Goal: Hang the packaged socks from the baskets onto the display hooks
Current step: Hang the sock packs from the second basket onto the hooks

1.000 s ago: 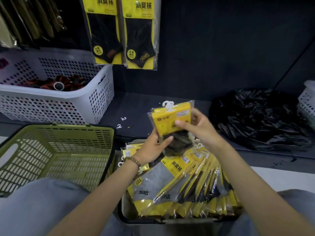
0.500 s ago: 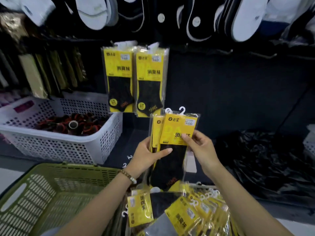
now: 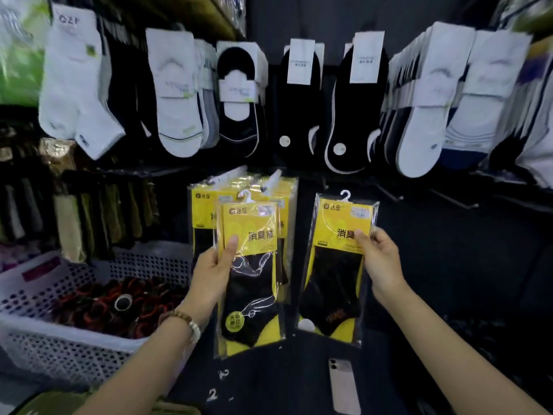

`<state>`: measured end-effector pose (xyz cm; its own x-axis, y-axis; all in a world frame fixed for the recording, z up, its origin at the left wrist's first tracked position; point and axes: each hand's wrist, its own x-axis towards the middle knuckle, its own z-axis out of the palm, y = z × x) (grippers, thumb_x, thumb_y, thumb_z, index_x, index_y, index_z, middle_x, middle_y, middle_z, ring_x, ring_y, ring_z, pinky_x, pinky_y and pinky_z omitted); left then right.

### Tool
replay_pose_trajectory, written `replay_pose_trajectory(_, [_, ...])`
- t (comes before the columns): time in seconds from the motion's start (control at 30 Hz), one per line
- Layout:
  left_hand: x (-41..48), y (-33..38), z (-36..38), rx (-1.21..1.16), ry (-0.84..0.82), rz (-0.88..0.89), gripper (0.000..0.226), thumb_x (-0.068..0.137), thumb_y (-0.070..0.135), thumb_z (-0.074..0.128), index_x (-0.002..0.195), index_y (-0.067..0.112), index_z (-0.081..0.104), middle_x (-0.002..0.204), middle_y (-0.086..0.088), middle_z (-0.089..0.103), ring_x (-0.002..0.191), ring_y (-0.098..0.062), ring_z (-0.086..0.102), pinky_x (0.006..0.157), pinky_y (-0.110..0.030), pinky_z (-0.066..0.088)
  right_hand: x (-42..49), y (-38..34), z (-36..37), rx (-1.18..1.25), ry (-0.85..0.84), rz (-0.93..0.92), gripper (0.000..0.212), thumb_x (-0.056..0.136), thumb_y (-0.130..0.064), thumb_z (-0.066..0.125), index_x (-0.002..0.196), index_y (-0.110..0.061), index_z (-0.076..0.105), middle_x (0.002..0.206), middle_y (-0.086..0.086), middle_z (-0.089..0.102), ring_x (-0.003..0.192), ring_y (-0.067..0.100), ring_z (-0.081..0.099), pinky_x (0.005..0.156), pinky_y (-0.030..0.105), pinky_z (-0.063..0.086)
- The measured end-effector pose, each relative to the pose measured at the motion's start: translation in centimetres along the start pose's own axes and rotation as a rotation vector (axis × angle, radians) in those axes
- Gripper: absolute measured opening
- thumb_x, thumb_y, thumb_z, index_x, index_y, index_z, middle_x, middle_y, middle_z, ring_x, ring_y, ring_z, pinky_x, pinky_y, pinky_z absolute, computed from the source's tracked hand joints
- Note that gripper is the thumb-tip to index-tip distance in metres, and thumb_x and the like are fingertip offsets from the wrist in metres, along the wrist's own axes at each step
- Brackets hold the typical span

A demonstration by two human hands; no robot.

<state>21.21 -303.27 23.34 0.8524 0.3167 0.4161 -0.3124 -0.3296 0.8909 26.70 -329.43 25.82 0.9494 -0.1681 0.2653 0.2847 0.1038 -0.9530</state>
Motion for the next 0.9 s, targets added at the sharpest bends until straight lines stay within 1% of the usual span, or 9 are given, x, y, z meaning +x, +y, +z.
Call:
replay_pose_trajectory(0.1, [1.4,0.7,-0.3,-0.009,0.070,-0.032,0.051,0.080,0.062,0.046,0.058,0.021,0.024,0.036,0.012,0.023,0.033,-0.003,0.025,0.037,-0.013,0.027,2.3,-0.6,1.1,-0.091,-0.045,-0.046,0.007,0.095,-0.016,0.056,0.093,-0.017,0.063,0.098,0.002,0.071,0.095,0.017,0.066,0.089,0.032,0.051])
replay_pose_trajectory(0.3, [2.7,0.9,-0.5,0.007,0.122,-0.051,0.052,0.078,0.063,0.046,0.062,0.019,0.025,0.047,0.012,0.022,0.039,-0.003,0.024,0.050,-0.018,0.027,5.7,1.0,2.6,-0.194,0.015,-0.062,0.007,0.093,-0.017,0.059,0.087,-0.014,0.062,0.083,-0.005,0.068,0.078,0.008,0.063,0.065,0.013,0.047])
replay_pose_trajectory(0.43, [2.9,0.7,-0.4,-0.034,0.106,-0.050,0.052,0.077,0.064,0.046,0.063,0.017,0.028,0.046,0.012,0.023,0.042,-0.003,0.025,0.050,-0.020,0.026,7.9,2.3,3.2,-0.168,0.141,0.053,0.018,0.088,-0.024,0.067,0.092,-0.007,0.065,0.086,0.000,0.064,0.087,0.015,0.059,0.081,0.028,0.048])
replay_pose_trajectory(0.57, [2.6,0.9,0.2,-0.083,0.078,-0.058,0.052,0.079,0.062,0.046,0.059,0.020,0.024,0.038,0.011,0.024,0.036,-0.003,0.026,0.052,-0.022,0.026,8.2,3.2,3.3,-0.069,0.235,0.194,0.013,0.086,-0.018,0.069,0.093,-0.008,0.066,0.095,0.003,0.066,0.093,0.017,0.059,0.085,0.029,0.047])
replay_pose_trajectory(0.7, [2.0,0.9,0.9,-0.122,0.044,-0.083,0.048,0.077,0.065,0.046,0.063,0.021,0.032,0.047,0.015,0.028,0.044,0.000,0.028,0.059,-0.020,0.031,6.5,3.5,2.3,-0.010,0.328,0.266,0.008,0.088,-0.008,0.065,0.095,-0.006,0.066,0.103,0.013,0.068,0.099,0.027,0.064,0.084,0.031,0.053])
replay_pose_trajectory(0.8, [1.1,0.7,1.5,-0.130,0.018,-0.069,0.049,0.079,0.063,0.046,0.061,0.019,0.033,0.045,0.014,0.025,0.044,-0.001,0.028,0.060,-0.019,0.031,3.8,2.2,2.2,0.040,0.165,0.252,0.015,0.090,-0.014,0.063,0.103,-0.008,0.065,0.096,0.007,0.068,0.087,0.017,0.065,0.074,0.025,0.054])
replay_pose_trajectory(0.83, [0.7,0.8,1.8,-0.141,0.014,-0.069,0.045,0.081,0.061,0.047,0.065,0.026,0.024,0.042,0.013,0.024,0.041,-0.001,0.029,0.059,-0.020,0.030,2.7,1.6,2.5,0.045,0.062,0.237,0.017,0.092,-0.018,0.061,0.106,-0.009,0.065,0.096,0.004,0.069,0.086,0.014,0.065,0.071,0.023,0.054])
replay_pose_trajectory(0.87, [0.4,0.8,2.1,-0.157,0.007,-0.073,0.049,0.082,0.060,0.048,0.059,0.016,0.051,0.039,0.013,0.026,0.039,-0.001,0.031,0.060,-0.020,0.031,1.5,1.0,2.8,0.027,-0.047,0.218,0.019,0.093,-0.023,0.059,0.107,-0.012,0.065,0.097,0.002,0.070,0.087,0.013,0.066,0.070,0.021,0.054])
replay_pose_trajectory(0.9, [0.0,1.1,2.5,-0.174,-0.012,-0.083,0.051,0.081,0.059,0.049,0.084,0.008,0.056,0.038,0.013,0.031,0.039,0.000,0.036,0.061,-0.019,0.034,0.3,0.5,3.2,-0.012,-0.146,0.191,0.021,0.093,-0.028,0.058,0.108,-0.014,0.065,0.099,0.000,0.070,0.089,0.012,0.067,0.069,0.020,0.053])
